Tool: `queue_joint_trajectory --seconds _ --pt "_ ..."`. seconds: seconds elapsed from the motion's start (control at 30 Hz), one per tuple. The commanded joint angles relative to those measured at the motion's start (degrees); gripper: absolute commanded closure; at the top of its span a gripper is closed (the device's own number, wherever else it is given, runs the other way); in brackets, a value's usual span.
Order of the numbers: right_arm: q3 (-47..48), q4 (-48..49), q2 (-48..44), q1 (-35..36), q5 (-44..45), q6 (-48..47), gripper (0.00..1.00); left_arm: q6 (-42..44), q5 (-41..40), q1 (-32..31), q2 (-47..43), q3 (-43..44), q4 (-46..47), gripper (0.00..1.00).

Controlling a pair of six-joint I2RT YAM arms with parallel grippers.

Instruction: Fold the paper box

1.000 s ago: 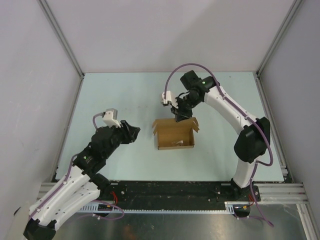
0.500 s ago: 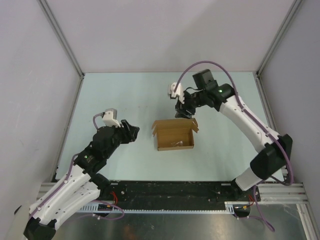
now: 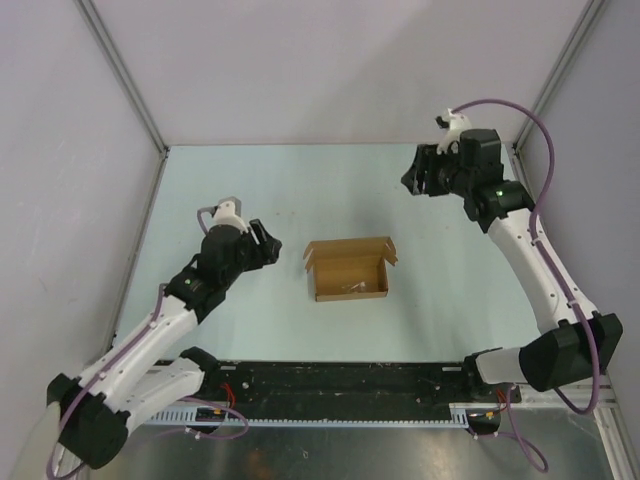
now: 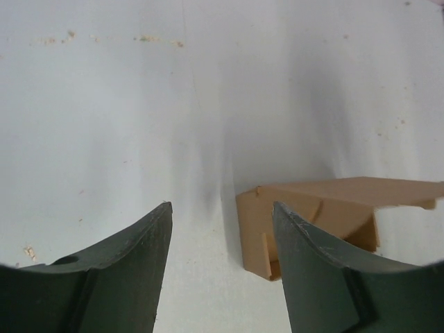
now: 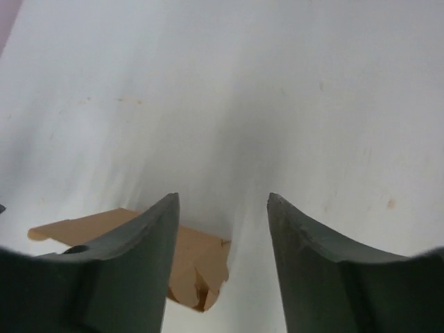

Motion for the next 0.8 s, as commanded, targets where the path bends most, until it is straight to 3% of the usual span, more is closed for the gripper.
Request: queue_joint_trajectory --seconds 0.0,0.07,0.1,0.13,0.2,0.27,0.37,0.43,0.57,0.6,0.63,0.67,0.77 --pt "-7.25 -0.62 1.21 -6.44 0.58 18.89 0.36 -2.95 8.51 4.33 6.15 4.05 3.45 0.35" --pt "-10.49 1.23 1.39 -10.29 -1.98 21.88 0.24 -3.49 10.53 6.0 9.13 5.37 3.63 0.29" --pt "-11.56 3.42 0.78 -11.8 -2.07 22.94 0.14 -3.23 10.63 6.53 9.5 6.59 3.45 0.15" --pt "-13.31 5.09 0.16 -13.2 -2.68 25.47 0.02 -2.96 10.28 6.79 9.59 6.95 3.71 0.1" --pt "-18.65 11.56 -1.33 -19.07 -6.8 27.95 0.0 -2.87 8.27 7.67 7.84 7.22 3.89 0.0" --pt "-21.93 17.12 -1.6 -23.04 -14.5 32.59 0.0 -3.05 6.25 8.11 6.17 7.05 4.06 0.0" --pt "-22.38 20.84 0.77 -25.79 -18.85 34.29 0.0 -2.96 4.48 9.34 3.71 6.78 3.98 0.0" --pt "-22.29 22.5 -0.71 -22.99 -17.38 33.42 0.0 -3.92 4.65 10.22 3.0 6.61 4.07 0.01" --pt "-22.82 24.09 -5.2 -16.56 0.09 27.69 0.0 -7.35 8.34 13.21 3.61 6.69 4.07 0.02" --pt "-22.82 25.83 -4.42 -17.78 -3.79 31.09 0.0 -7.53 8.95 14.08 3.7 6.87 3.98 0.03" --pt "-22.82 26.46 -3.19 -23.36 -8.88 34.52 0.0 -7.44 9.48 14.44 3.79 6.87 4.07 0.04" --pt "-22.82 28.03 0.73 -25.94 -21.28 37.6 0.0 -7.27 9.23 14.7 3.61 6.87 4.15 0.05" --pt "-22.82 34.11 5.86 -30.78 -32.45 41.59 0.0 -4.3 7.9 14.97 3.26 6.69 4.68 0.03"
